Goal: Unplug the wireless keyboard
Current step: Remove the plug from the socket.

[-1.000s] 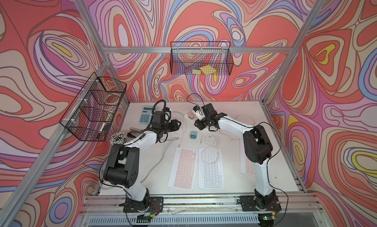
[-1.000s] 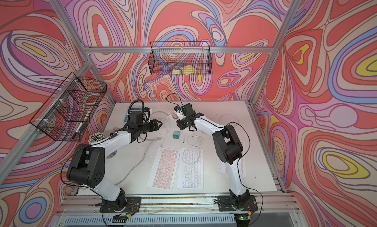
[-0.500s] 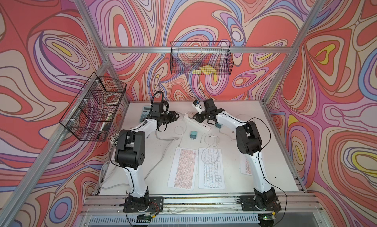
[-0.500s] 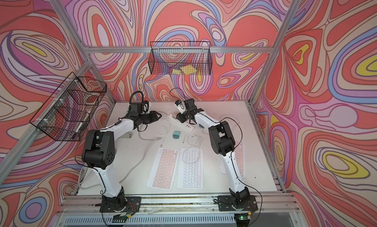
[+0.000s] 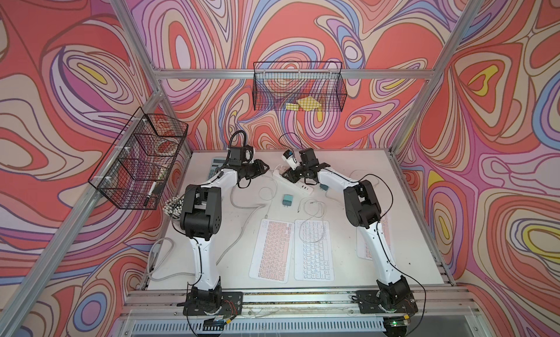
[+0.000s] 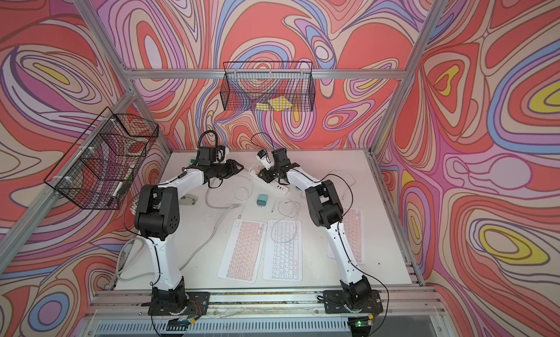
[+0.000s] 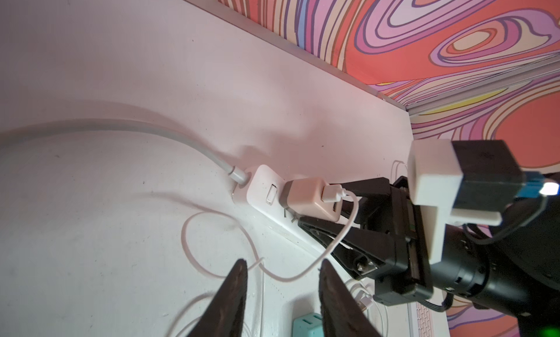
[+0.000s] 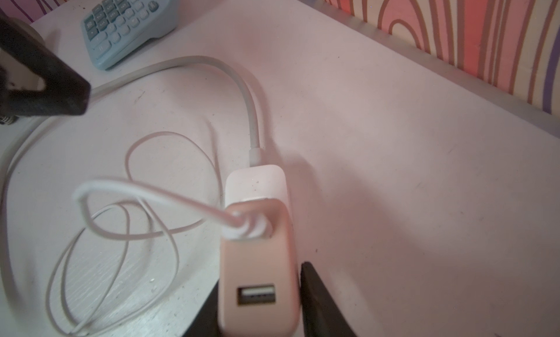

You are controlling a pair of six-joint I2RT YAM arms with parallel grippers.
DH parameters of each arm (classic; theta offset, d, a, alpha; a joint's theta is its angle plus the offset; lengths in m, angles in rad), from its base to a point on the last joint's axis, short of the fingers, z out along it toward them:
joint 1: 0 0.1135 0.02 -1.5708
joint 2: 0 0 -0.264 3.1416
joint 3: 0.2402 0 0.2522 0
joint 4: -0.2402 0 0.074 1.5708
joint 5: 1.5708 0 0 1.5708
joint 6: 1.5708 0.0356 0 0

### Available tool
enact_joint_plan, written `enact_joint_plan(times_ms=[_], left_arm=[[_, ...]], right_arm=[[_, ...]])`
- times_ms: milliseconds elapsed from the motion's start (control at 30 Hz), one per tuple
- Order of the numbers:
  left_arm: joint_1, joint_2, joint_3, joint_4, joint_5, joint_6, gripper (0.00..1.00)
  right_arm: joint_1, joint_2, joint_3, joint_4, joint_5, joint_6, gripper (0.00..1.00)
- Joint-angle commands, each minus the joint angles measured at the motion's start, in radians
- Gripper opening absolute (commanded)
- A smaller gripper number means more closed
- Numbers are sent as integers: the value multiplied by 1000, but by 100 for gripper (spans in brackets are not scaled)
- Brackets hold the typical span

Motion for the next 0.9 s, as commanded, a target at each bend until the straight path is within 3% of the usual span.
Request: enact_joint_plan(times_ms=[0,400,867], left_arm=[[3,39,25,-6,30,-35,41],[-16,95,36,53,72,-68,41],[-15,170,196,-26,70,-14,41]], right_arm=[[1,-12,-15,47,-22,-18,37],[1,-22,-23,62,-27,-11,32],[0,-77,-79,80,-3,-16,40]])
